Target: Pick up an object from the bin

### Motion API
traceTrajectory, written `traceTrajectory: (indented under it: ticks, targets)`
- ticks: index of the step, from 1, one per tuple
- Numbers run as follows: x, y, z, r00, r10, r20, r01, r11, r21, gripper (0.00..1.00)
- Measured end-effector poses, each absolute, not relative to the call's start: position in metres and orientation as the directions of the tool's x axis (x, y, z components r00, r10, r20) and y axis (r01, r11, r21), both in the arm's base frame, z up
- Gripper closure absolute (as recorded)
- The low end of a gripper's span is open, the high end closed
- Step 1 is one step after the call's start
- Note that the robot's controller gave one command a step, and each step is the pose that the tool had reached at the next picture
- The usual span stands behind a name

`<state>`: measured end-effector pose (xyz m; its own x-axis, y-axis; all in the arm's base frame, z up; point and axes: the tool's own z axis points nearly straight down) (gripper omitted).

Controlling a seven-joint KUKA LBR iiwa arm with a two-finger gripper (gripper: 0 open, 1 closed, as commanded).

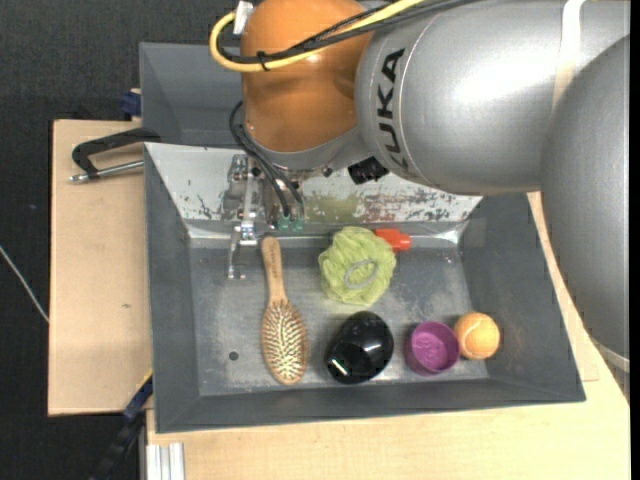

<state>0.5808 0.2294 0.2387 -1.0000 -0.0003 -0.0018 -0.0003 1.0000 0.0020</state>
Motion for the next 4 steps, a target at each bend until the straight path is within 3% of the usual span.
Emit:
traceTrajectory:
  ticks: [1,2,3,4]
  targets:
    - [0.583,0.210,0.194,-0.973,-0.229,-0.010,-0.229,0.973,0.003,0.00]
    - [0.511,0.139,0.163,-0.939,-0.344,-0.002,-0.344,0.939,0.001,0.00]
    - [0.545,0.119,0.146,-0.805,-0.593,-0.007,-0.593,0.805,-0.001,0.00]
    - [0.555,0.141,0.081,-0.763,-0.647,-0.006,-0.647,0.763,-0.003,0.00]
